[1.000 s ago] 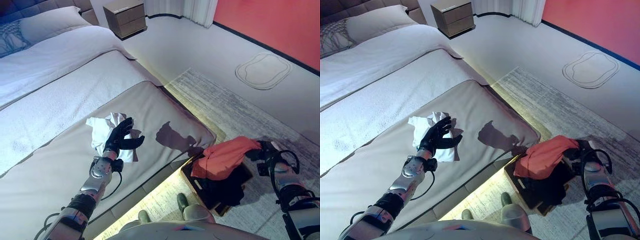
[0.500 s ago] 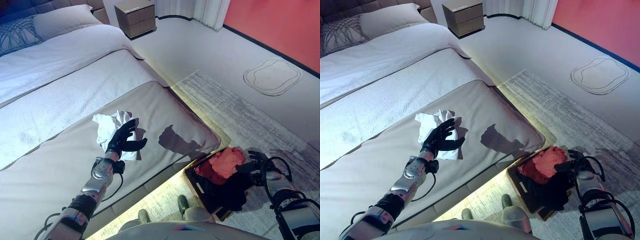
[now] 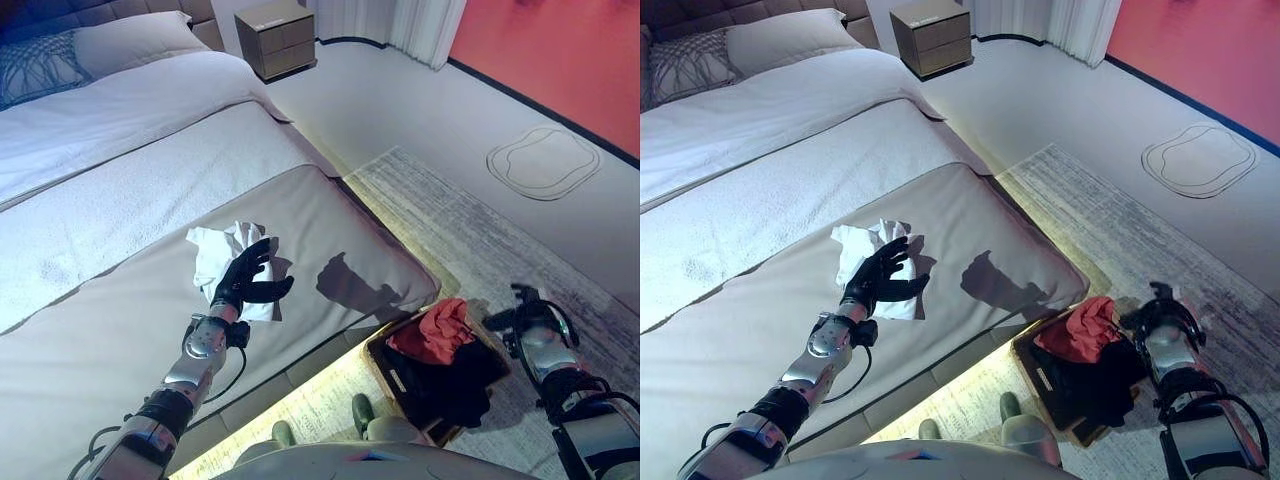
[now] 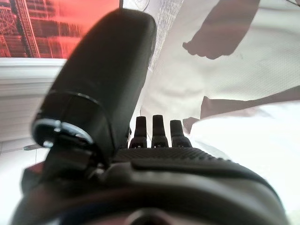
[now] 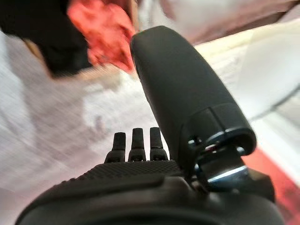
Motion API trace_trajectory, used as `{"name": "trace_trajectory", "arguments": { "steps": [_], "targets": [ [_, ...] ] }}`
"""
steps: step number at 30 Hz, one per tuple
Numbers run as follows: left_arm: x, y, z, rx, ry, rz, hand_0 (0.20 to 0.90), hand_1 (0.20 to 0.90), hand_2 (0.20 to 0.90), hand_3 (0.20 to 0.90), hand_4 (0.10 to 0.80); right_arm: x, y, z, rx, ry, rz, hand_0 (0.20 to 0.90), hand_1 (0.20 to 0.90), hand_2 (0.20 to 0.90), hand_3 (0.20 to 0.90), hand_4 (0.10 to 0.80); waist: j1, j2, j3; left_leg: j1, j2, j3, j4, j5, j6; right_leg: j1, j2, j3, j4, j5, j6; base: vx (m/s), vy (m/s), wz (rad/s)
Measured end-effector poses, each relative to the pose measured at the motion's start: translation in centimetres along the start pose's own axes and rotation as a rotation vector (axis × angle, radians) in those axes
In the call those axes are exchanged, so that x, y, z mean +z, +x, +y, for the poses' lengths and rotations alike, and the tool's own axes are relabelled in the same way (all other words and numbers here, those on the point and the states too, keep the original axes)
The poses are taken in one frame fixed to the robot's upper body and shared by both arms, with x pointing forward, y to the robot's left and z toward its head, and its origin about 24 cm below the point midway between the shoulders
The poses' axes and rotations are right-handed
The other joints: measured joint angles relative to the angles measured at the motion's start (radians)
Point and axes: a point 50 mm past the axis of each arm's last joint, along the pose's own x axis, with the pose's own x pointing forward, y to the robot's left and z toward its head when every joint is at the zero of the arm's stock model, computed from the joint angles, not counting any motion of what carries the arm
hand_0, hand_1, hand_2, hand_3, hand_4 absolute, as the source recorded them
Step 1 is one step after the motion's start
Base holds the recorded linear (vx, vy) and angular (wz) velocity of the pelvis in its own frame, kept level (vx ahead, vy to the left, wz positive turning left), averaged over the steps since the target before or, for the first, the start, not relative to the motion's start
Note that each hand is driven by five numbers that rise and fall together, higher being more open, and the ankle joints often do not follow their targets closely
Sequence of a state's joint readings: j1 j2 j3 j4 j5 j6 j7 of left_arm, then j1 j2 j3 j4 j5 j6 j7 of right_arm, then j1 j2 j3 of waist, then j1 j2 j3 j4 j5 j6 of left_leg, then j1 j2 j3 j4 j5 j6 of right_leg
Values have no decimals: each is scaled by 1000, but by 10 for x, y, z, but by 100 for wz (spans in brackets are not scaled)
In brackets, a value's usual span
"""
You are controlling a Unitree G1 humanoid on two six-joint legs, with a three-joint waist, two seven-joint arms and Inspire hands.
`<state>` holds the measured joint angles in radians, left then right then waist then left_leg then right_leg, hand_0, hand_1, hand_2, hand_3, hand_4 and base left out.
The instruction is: Pick up the clothes from the bed and place them into the basket
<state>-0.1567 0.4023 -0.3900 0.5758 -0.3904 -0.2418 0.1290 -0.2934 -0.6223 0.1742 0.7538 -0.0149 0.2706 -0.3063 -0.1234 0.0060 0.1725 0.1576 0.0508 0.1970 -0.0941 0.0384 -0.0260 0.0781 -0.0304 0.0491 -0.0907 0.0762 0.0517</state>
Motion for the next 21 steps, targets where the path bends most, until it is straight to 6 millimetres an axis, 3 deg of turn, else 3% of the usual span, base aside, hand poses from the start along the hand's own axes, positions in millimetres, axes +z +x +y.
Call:
{"name": "trace_trajectory", "arguments": {
  "steps": [5, 9, 14, 21],
  "targets": [
    [-3, -2, 1, 35, -12, 8, 900, 900, 900, 900, 800, 78, -4, -23, -111, 10, -276, 900, 900, 900, 900, 800, 11, 1, 0, -13, 0, -29, 0, 12, -1, 0, -1, -28, 0, 1, -2, 32, 19, 16],
    [-6, -4, -2, 48, -29, 16, 900, 900, 900, 900, 800, 122, -5, -43, -187, -15, -398, 900, 900, 900, 900, 800, 50, 1, 0, -21, 0, -57, 2, 21, -4, 4, -3, -56, -1, 1, -2, 71, 7, 23],
    [-9, -8, -2, 51, -48, -1, 900, 900, 900, 900, 800, 156, -10, -57, -236, -80, -511, 900, 900, 900, 900, 800, 114, 4, 1, -32, -2, -112, 5, 30, -7, 21, -8, -112, -1, -2, -4, 111, 20, 32],
    [-6, -10, 14, 80, -12, -29, 900, 900, 900, 900, 800, 170, -7, -59, -200, -245, -552, 900, 900, 900, 900, 800, 214, 6, 4, -88, -18, -231, 40, 51, -12, 37, -21, -224, -1, -17, -8, 78, 22, 51]
  ]
}}
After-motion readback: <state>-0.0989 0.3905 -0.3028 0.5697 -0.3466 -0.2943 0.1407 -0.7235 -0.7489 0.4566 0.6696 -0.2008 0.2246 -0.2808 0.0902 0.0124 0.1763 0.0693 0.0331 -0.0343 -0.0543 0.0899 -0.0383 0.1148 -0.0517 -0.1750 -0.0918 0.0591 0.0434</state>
